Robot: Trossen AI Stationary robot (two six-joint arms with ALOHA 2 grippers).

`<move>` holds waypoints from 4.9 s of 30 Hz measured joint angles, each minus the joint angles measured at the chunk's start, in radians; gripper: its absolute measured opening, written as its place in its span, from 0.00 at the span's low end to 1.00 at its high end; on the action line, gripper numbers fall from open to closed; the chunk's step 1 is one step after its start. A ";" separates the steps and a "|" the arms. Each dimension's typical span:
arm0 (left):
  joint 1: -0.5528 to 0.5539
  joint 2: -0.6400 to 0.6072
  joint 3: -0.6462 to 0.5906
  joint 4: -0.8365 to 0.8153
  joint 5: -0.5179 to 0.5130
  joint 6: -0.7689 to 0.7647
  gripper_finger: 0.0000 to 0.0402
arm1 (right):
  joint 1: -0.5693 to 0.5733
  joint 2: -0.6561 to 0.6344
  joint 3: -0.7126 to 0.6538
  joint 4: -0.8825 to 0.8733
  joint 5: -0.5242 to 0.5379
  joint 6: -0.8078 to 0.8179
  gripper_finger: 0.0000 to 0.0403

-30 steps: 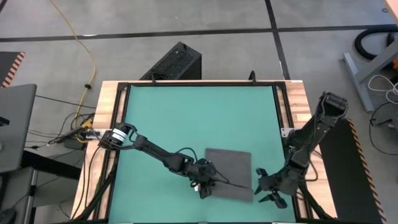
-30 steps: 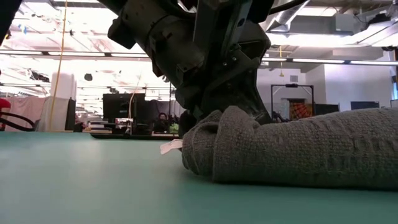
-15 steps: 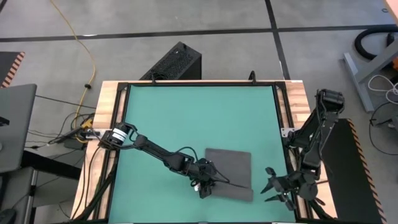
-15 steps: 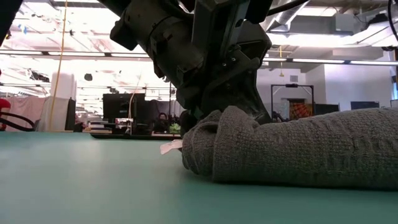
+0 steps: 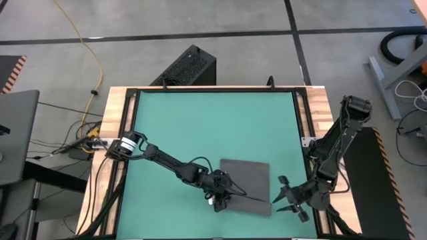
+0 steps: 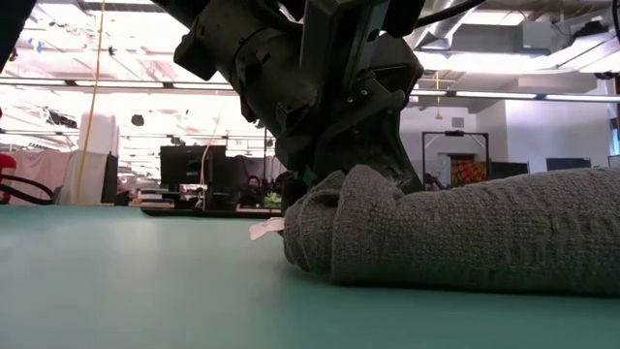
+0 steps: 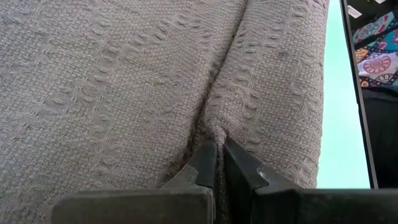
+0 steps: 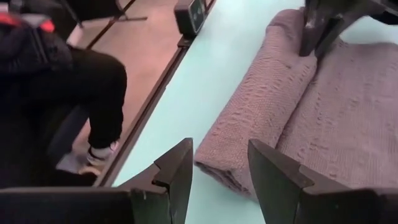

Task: Roll towel
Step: Roll the gray towel

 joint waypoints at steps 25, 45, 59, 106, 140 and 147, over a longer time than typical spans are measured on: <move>-0.001 0.000 0.000 0.003 0.019 0.014 0.00 | 0.045 0.348 0.151 0.118 0.101 -0.398 0.44; -0.001 0.000 0.000 0.006 0.023 0.060 0.00 | -0.047 0.404 0.394 -0.354 -0.034 -0.163 0.65; 0.001 0.000 0.000 0.004 0.015 0.141 0.00 | -0.044 0.575 0.398 -0.372 0.119 -0.089 0.61; 0.081 -0.086 0.000 -0.013 0.073 0.319 0.22 | -0.278 0.149 -0.090 0.201 -0.353 0.485 0.05; 0.019 0.224 0.239 0.211 -0.013 0.253 0.00 | -0.293 0.148 -0.089 0.227 -0.330 0.497 0.06; 0.008 0.228 0.240 0.181 0.019 0.238 0.00 | -0.307 0.143 -0.089 0.234 -0.318 0.507 0.05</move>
